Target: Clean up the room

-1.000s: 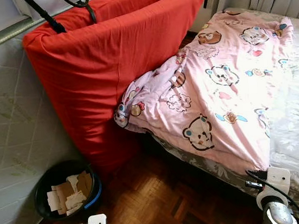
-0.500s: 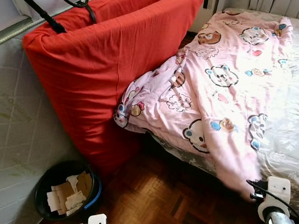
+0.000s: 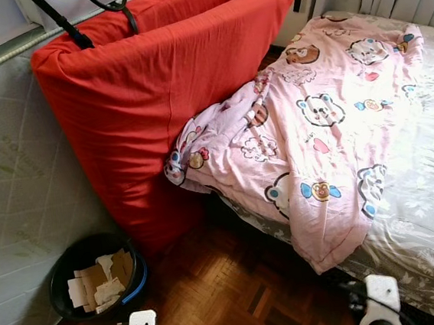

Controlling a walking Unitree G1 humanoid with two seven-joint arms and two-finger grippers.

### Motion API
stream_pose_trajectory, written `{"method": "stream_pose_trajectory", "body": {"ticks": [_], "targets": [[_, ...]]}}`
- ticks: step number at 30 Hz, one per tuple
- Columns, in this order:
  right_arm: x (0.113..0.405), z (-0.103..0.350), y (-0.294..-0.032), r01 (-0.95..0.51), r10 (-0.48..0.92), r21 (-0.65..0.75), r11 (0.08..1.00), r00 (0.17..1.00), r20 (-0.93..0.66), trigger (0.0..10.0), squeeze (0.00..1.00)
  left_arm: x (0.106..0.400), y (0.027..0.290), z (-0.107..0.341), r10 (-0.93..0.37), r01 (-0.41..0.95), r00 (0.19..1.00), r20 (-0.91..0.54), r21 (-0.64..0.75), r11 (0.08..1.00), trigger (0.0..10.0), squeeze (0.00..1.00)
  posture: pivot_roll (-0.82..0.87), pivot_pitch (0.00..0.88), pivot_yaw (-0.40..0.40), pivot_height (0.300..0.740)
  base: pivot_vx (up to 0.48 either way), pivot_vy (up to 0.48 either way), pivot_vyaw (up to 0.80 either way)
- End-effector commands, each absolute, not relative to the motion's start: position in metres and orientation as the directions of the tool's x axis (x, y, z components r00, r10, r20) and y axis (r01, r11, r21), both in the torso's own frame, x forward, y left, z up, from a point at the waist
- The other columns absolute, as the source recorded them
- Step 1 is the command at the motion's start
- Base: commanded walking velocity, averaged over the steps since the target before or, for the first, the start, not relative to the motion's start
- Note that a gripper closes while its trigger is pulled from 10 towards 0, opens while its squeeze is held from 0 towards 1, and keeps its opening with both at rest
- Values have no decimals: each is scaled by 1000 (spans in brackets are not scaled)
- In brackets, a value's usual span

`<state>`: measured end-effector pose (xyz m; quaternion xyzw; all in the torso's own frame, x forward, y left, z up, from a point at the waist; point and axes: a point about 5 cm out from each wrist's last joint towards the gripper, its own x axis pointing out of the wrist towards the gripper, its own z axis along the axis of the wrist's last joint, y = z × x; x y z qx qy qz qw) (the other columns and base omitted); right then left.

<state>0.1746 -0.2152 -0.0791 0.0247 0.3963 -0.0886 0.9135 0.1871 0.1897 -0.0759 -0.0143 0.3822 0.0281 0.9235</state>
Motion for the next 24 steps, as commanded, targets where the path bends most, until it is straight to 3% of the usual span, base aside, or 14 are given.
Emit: {"method": "stream_pose_trajectory", "body": {"ticks": [1,14,24], "targets": [[161,-87,-210,207,-127,5,978,621,-773,10000,0,180,192,-79,52,-80,689,-723,-4,997,10000,0,-47,149,18,740,0,0,0],[158,-89,-206,207,-148,-21,978,620,-771,10000,0,180,192,-79,64,-92,689,-722,1,996,10000,0,-58,160,25,740,0,0,0],[164,-87,-204,160,-135,-42,986,632,-763,10000,0,180,188,-80,63,-99,686,-724,-7,995,10000,0,-63,140,15,740,0,0,763]]}}
